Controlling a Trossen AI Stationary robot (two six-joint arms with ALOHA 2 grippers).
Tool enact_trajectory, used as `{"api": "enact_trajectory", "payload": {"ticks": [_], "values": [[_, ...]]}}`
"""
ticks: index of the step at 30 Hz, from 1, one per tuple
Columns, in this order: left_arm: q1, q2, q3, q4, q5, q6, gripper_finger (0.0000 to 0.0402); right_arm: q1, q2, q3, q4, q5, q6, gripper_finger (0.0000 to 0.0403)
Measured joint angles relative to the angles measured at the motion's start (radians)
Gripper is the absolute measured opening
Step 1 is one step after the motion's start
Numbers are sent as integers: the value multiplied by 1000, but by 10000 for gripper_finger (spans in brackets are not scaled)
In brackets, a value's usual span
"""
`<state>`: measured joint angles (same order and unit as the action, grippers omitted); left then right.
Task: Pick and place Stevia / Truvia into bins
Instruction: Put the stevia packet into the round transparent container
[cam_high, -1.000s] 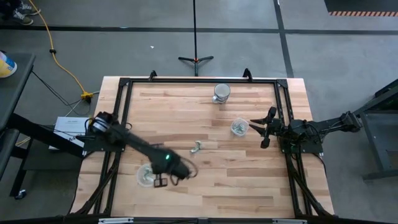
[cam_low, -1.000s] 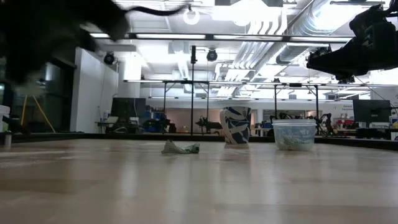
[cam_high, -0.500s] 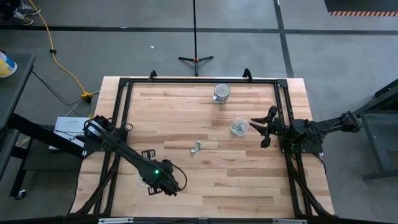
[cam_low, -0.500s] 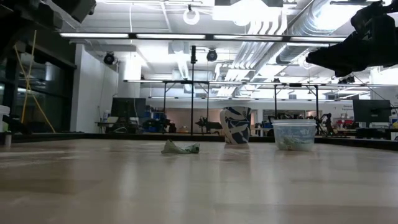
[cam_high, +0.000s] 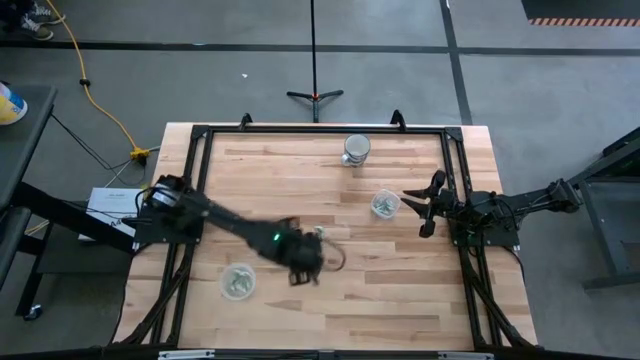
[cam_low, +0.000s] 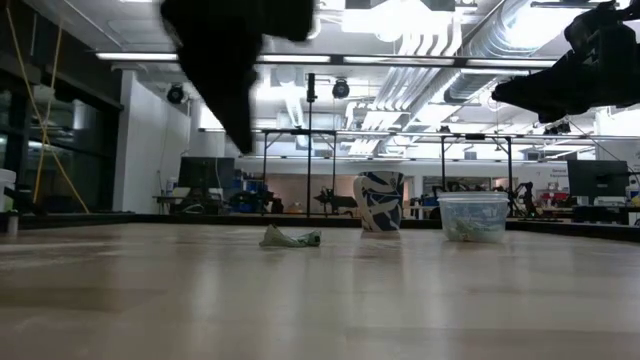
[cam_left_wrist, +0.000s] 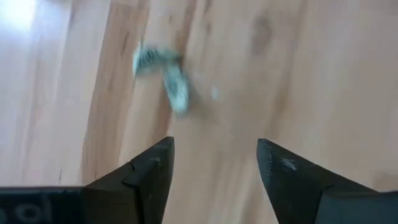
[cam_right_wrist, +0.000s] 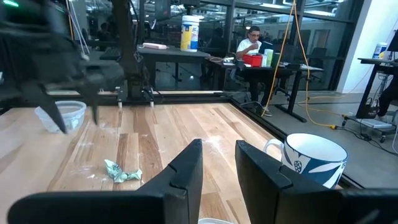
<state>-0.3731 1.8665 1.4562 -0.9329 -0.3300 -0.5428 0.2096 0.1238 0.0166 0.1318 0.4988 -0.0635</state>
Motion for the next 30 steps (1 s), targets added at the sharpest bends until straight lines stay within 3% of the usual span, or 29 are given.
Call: {"api": "enact_trajectory", "payload": {"ticks": [9,26,30], "values": [[206,41,-106,268,257,282,252,0,2,0,-16,0,-16,87],[249,168,-107,299,298,339,241,0,19,1,-5,-4,-16,87],[249,170,-107,293,312,361,207,0,14,1,-4,-6,-16,87]]}}
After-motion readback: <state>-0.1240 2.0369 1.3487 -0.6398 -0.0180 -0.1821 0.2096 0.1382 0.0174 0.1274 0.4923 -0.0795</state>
